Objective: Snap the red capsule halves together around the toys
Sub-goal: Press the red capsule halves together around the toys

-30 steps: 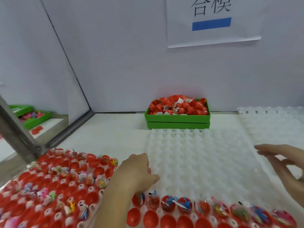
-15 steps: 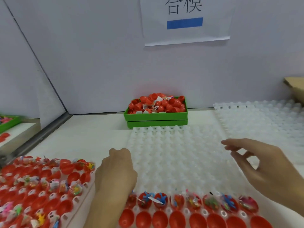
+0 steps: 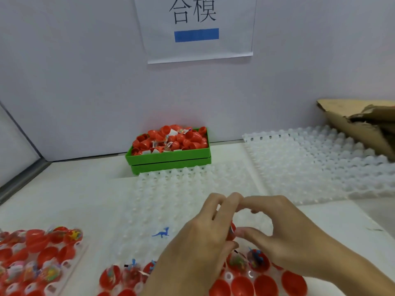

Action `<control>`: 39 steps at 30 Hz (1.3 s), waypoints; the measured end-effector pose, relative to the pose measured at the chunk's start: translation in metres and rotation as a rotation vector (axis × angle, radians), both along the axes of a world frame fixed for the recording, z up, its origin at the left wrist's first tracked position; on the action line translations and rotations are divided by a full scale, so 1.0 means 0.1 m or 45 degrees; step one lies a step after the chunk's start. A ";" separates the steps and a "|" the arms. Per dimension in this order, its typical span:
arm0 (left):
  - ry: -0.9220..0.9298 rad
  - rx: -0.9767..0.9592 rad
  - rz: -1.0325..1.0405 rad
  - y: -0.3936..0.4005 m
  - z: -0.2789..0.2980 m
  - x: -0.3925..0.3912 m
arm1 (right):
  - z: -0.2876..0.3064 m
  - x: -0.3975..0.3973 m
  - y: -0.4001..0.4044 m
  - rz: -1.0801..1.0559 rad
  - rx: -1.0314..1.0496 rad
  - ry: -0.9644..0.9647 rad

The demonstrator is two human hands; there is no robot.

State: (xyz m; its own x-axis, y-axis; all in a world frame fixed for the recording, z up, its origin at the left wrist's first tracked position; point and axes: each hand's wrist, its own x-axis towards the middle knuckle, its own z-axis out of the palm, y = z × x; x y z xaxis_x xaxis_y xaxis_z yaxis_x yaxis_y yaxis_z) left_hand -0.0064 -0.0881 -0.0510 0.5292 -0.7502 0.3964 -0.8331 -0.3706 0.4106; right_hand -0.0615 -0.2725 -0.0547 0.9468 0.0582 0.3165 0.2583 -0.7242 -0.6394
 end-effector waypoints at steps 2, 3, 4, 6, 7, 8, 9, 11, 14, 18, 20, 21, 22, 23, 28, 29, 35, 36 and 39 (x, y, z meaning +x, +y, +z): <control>0.019 -0.084 0.005 0.00 -0.04 0.00 | 0.03 0.01 0.04 0.066 0.025 0.079; 0.029 -0.108 0.006 0.01 -0.05 0.00 | 0.04 0.01 0.06 0.104 0.046 0.104; 0.026 -0.119 0.006 0.01 -0.06 0.01 | 0.05 0.02 0.07 0.135 0.080 0.118; -0.010 -0.102 0.003 0.01 -0.06 0.01 | 0.04 0.03 0.07 0.145 0.183 0.147; -0.015 -0.076 0.004 0.01 -0.06 0.01 | 0.03 0.03 0.07 0.131 0.240 0.170; -0.009 -0.059 0.001 0.01 -0.06 0.01 | 0.03 0.03 0.06 0.115 0.293 0.195; 0.005 -0.062 -0.007 0.01 -0.06 0.01 | 0.03 0.03 0.05 0.101 0.341 0.209; 0.043 -0.114 0.026 0.04 0.00 0.04 | 0.03 0.05 0.01 0.047 0.437 0.204; 0.067 -0.193 0.291 0.26 0.08 0.27 | 0.07 0.06 -0.04 -0.028 0.621 0.187; 0.209 0.255 0.532 0.67 0.09 0.58 | 0.10 0.07 -0.04 -0.064 0.643 0.169; 0.289 0.392 0.516 0.74 0.05 0.60 | 0.10 0.07 -0.03 -0.068 0.632 0.174; 0.309 0.412 0.503 0.75 0.04 0.61 | 0.09 0.07 -0.02 -0.070 0.630 0.180; 0.315 0.428 0.497 0.75 0.03 0.61 | 0.09 0.07 -0.01 -0.070 0.628 0.188; 0.313 0.437 0.496 0.76 0.03 0.62 | 0.09 0.07 -0.01 -0.070 0.626 0.193; 0.361 0.445 0.470 0.80 0.05 0.62 | 0.11 0.07 0.00 -0.088 0.637 0.195; 0.354 0.459 0.458 0.80 0.05 0.62 | 0.11 0.06 0.00 -0.091 0.641 0.194; 0.338 0.513 0.453 0.79 0.04 0.64 | 0.11 0.06 0.00 -0.076 0.607 0.219; 0.347 0.505 0.470 0.80 0.05 0.64 | 0.11 0.06 0.00 -0.079 0.605 0.216; 0.356 0.442 0.533 0.79 0.08 0.66 | 0.12 0.06 -0.01 -0.086 0.613 0.200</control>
